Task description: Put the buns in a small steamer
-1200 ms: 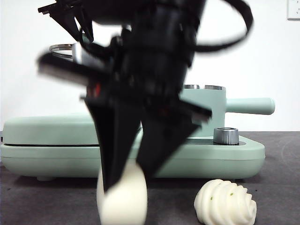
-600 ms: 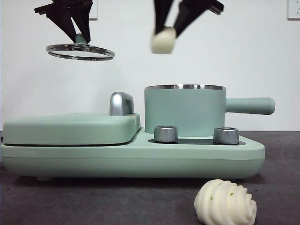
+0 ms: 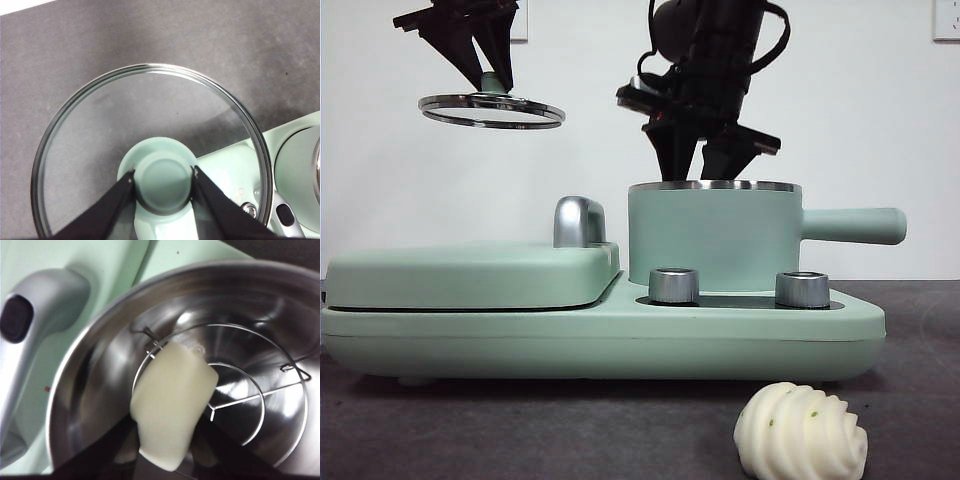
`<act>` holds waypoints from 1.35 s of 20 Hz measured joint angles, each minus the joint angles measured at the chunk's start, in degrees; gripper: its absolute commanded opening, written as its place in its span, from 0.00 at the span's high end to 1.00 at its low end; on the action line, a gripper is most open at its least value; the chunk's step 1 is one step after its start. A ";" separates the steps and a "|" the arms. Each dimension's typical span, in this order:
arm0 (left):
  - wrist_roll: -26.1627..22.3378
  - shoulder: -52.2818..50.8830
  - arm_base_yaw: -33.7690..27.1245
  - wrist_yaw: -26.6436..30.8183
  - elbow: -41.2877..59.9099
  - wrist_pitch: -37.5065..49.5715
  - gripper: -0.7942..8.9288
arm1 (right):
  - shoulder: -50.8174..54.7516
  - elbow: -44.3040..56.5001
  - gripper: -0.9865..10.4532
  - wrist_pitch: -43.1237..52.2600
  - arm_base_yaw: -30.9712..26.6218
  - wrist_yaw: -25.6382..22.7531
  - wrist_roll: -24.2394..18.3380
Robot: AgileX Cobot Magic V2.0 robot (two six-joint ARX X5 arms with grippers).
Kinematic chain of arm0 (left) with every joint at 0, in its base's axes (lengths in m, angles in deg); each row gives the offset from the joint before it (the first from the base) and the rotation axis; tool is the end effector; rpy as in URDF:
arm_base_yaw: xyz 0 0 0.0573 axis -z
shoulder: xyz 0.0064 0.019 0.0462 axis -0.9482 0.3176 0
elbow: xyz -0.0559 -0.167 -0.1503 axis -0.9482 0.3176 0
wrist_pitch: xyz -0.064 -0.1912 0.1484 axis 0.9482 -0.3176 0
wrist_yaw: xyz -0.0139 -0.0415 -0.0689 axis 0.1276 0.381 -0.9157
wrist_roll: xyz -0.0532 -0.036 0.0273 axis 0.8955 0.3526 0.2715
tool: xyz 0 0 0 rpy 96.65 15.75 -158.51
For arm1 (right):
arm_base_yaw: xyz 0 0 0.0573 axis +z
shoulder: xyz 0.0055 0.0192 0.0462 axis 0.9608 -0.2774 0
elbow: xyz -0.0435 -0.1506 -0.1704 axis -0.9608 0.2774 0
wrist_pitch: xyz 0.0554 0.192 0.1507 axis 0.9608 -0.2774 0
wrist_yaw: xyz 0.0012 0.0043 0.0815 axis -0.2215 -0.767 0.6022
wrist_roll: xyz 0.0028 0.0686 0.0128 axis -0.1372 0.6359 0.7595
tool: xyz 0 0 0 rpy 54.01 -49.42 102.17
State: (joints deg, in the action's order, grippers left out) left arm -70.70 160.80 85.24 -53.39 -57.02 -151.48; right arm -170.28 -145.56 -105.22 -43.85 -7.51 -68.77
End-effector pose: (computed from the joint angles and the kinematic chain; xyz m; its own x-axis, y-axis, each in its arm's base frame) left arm 0.3910 -0.1015 0.3695 0.5761 -0.2468 -0.7792 0.3673 0.9298 -0.0230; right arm 0.3563 0.2174 0.2345 0.1013 0.2679 -0.9581 -0.4138 0.8871 0.2043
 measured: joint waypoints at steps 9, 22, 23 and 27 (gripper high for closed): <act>0.00 0.00 -0.02 -0.02 0.00 0.02 0.87 | -0.66 -0.59 0.55 0.17 -0.17 0.00 -0.20; 0.17 0.00 -0.02 -0.09 0.00 -0.22 0.87 | 16.00 -2.32 0.52 -1.53 -0.85 -4.39 -0.22; 0.17 0.00 -0.02 -0.11 0.00 -0.26 0.87 | 20.02 2.08 0.52 -1.53 -0.85 -4.44 -0.22; 0.17 0.00 0.02 -0.31 0.00 -0.24 0.87 | 37.07 21.88 0.52 -1.53 -0.35 -4.52 0.31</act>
State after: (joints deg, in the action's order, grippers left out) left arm -70.53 160.80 85.27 -53.69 -57.02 -151.72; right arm -133.22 -123.69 -106.75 -44.20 -12.04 -68.47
